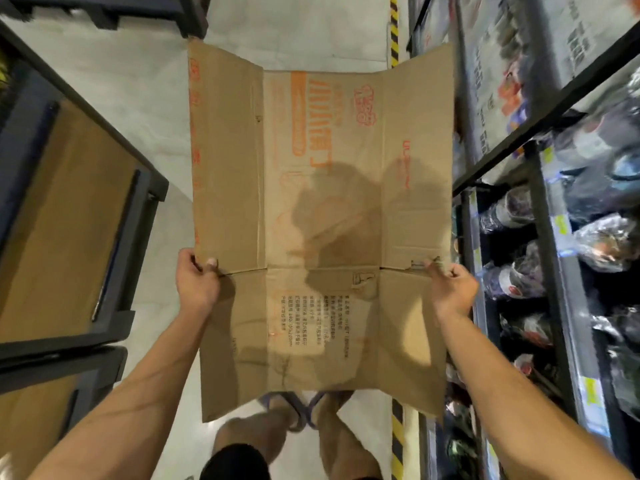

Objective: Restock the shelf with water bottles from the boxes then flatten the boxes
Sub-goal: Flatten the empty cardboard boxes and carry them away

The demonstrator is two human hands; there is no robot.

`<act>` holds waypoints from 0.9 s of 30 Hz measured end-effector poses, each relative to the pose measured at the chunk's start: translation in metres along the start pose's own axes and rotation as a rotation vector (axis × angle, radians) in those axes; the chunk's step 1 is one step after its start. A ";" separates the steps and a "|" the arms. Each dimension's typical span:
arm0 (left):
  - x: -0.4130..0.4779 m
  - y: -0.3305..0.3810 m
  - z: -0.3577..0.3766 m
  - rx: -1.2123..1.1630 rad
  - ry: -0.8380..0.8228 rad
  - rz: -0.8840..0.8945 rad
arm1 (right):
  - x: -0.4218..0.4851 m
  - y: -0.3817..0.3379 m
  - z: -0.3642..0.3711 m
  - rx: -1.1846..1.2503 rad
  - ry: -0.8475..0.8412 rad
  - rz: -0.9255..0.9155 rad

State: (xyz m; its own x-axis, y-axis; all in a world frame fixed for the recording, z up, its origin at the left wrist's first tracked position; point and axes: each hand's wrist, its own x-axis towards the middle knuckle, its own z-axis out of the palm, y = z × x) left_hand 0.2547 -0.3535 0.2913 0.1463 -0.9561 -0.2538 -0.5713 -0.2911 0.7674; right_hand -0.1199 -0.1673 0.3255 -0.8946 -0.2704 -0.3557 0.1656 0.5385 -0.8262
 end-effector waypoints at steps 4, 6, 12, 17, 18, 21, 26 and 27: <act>0.061 0.016 0.041 -0.007 -0.013 0.020 | 0.060 -0.010 0.047 -0.067 0.012 -0.008; 0.092 0.019 0.061 -0.005 -0.031 -0.006 | 0.087 -0.017 0.072 -0.106 0.007 -0.030; 0.189 0.012 0.117 0.017 -0.118 -0.087 | 0.161 -0.016 0.148 -0.204 -0.045 -0.013; 0.242 -0.022 0.183 -0.033 -0.141 -0.069 | 0.227 0.037 0.227 -0.235 -0.033 0.005; 0.252 -0.034 0.201 -0.027 -0.138 -0.063 | 0.242 0.050 0.242 -0.268 -0.035 0.002; 0.288 -0.084 0.262 0.040 -0.111 -0.099 | 0.303 0.109 0.290 -0.338 -0.087 -0.020; 0.350 -0.185 0.361 0.090 -0.096 -0.137 | 0.395 0.209 0.362 -0.468 -0.160 -0.083; 0.356 -0.205 0.379 0.097 -0.102 -0.156 | 0.411 0.228 0.374 -0.475 -0.179 -0.077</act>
State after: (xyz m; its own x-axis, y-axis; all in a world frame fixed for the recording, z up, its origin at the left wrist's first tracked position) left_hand 0.1178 -0.6221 -0.1792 0.1595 -0.8898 -0.4275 -0.6238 -0.4265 0.6550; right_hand -0.2944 -0.4544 -0.1721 -0.8047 -0.4335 -0.4056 -0.1419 0.8039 -0.5777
